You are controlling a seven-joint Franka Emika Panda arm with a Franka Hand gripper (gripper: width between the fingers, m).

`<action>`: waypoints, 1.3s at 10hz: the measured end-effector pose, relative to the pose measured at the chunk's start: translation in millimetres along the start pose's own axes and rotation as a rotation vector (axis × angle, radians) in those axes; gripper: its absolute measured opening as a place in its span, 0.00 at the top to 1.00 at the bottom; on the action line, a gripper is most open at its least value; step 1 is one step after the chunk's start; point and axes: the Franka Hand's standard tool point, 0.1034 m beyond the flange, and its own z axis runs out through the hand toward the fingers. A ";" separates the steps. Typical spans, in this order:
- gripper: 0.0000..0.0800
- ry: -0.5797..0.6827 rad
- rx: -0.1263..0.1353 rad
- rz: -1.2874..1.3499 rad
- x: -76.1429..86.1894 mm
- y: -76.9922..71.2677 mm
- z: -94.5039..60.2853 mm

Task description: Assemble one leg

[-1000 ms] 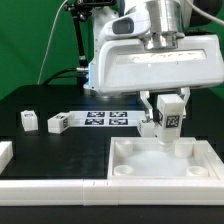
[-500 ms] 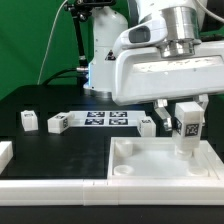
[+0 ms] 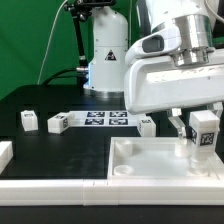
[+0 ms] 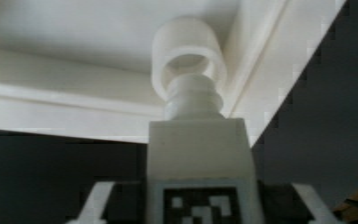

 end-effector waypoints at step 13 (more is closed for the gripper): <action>0.27 0.055 -0.030 -0.002 -15.2 4.4 14.3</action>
Offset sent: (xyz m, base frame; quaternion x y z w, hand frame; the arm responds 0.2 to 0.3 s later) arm -0.0013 -0.0042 -0.0138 -0.0109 0.0097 -0.0068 0.9999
